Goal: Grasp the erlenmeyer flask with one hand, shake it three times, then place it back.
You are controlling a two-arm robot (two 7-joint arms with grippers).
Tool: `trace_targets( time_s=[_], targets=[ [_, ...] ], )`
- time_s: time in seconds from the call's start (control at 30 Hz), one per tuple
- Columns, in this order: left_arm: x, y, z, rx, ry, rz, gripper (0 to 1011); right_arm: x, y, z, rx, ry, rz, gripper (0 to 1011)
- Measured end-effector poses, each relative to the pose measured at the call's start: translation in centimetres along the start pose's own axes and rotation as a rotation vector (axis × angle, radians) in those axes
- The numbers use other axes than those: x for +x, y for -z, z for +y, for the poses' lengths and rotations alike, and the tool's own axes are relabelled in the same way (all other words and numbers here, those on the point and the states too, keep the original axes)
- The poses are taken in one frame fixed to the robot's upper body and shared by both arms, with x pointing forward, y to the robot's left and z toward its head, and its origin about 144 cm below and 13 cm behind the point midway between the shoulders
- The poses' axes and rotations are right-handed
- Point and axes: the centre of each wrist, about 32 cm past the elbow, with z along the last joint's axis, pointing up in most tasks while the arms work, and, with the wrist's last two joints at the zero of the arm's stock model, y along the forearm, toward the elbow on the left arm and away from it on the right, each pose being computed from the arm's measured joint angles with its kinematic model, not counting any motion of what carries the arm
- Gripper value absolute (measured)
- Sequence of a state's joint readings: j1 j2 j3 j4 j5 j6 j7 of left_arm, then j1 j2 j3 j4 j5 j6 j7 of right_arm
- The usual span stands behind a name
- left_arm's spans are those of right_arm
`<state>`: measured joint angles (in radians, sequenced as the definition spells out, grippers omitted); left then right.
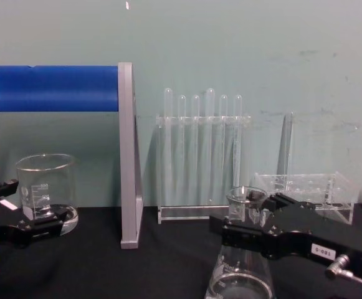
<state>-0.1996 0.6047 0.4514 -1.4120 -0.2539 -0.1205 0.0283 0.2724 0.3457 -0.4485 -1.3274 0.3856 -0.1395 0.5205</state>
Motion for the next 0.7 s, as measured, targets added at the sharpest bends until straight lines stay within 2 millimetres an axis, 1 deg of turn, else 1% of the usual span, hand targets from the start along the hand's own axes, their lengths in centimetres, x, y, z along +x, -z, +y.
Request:
trace_targets(
  time_s=[0.07, 0.13, 0.17, 0.27, 0.33, 0.37, 0.5, 0.53, 0.6, 0.67, 0.7],
  targets=[
    [0.0, 0.0, 0.0, 0.0, 0.0, 0.0, 1001, 0.0, 0.0, 0.0, 0.0, 0.0, 0.0, 1000],
    [0.0, 0.0, 0.0, 0.0, 0.0, 0.0, 1001, 0.0, 0.01, -0.01, 0.0, 0.0, 0.0, 963],
    [0.0, 0.0, 0.0, 0.0, 0.0, 0.0, 1001, 0.01, 0.01, -0.02, 0.0, 0.0, 0.0, 926],
    [0.0, 0.0, 0.0, 0.0, 0.0, 0.0, 1001, 0.01, 0.01, -0.03, 0.0, 0.0, 0.0, 882],
    [0.0, 0.0, 0.0, 0.0, 0.0, 0.0, 1001, 0.0, 0.01, -0.03, 0.0, 0.0, 0.0, 816],
    [0.0, 0.0, 0.0, 0.0, 0.0, 0.0, 1001, 0.0, 0.01, -0.04, 0.0, 0.0, 0.0, 761],
    [0.0, 0.0, 0.0, 0.0, 0.0, 0.0, 1001, 0.0, 0.02, -0.05, 0.0, 0.001, 0.001, 685],
    [0.0, 0.0, 0.0, 0.0, 0.0, 0.0, 1001, -0.01, 0.02, -0.04, 0.0, 0.001, 0.001, 625],
    [0.0, 0.0, 0.0, 0.0, 0.0, 0.0, 1001, -0.01, 0.01, -0.05, 0.0, 0.001, 0.001, 567],
    [0.0, 0.0, 0.0, 0.0, 0.0, 0.0, 1001, -0.01, 0.01, -0.05, 0.0, 0.001, 0.001, 533],
    [0.0, 0.0, 0.0, 0.0, 0.0, 0.0, 1001, -0.01, 0.01, -0.05, 0.0, 0.001, 0.001, 484]
  ],
)
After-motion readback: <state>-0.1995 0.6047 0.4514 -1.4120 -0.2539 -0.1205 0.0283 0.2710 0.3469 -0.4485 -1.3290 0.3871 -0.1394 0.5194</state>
